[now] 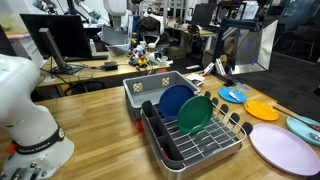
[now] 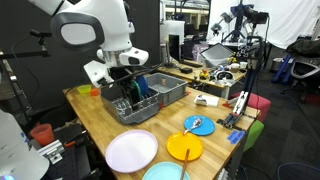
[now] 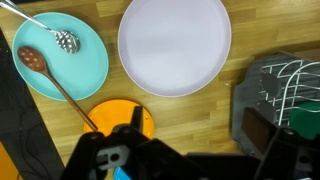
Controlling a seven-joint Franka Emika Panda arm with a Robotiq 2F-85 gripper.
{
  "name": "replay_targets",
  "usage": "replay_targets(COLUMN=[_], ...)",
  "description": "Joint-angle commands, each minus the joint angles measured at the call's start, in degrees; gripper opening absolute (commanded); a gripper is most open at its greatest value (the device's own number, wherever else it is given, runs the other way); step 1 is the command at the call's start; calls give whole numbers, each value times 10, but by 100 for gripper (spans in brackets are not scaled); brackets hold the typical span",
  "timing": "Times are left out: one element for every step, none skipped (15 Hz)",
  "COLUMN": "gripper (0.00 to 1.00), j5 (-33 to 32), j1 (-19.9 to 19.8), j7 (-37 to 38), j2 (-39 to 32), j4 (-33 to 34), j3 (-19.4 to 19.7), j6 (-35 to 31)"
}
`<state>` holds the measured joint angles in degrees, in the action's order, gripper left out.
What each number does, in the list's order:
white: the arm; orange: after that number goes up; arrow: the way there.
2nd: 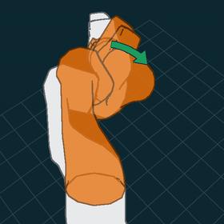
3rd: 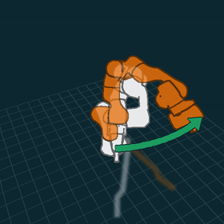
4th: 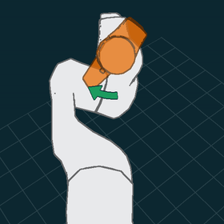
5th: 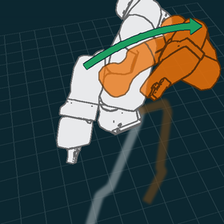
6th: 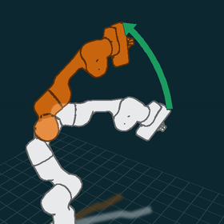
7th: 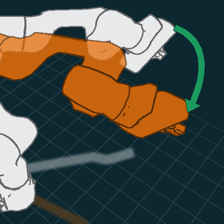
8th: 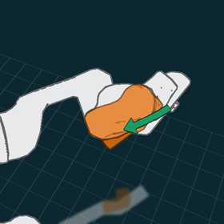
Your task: Remove the green plate from the dish rack and put it on the table
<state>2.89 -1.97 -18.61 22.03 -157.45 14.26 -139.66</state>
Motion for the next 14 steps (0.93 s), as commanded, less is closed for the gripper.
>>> replay_targets(gripper=[100, 100, 100, 100, 100, 100, 100, 100, 100, 100, 100, 100, 100, 100], j5=[0, 2, 1, -3, -7, -21, -36, -54, -74, -82, -90, -94, -87, -79], j1=[-1, 6, 11, 17, 22, 26, 27, 31, 33, 41, 47, 53, 60, 59], j7=[12, 9, 8, 8, 9, 14, 20, 23, 27, 21, 14, 5, -9, 16], j2=[-34, -41, -48, -55, -62, -66, -71, -69, -70, -67, -64, -60, -57, -62], j4=[7, 5, 4, 3, 4, 2, 1, 0, 0, 0, -2, -3, -5, 1], j3=[-24, -31, -39, -51, -61, -77, -90, -106, -118, -127, -134, -138, -135, -137], j6=[-21, -24, -28, -35, -41, -53, -65, -72, -77, -82, -86, -90, -99, -82])
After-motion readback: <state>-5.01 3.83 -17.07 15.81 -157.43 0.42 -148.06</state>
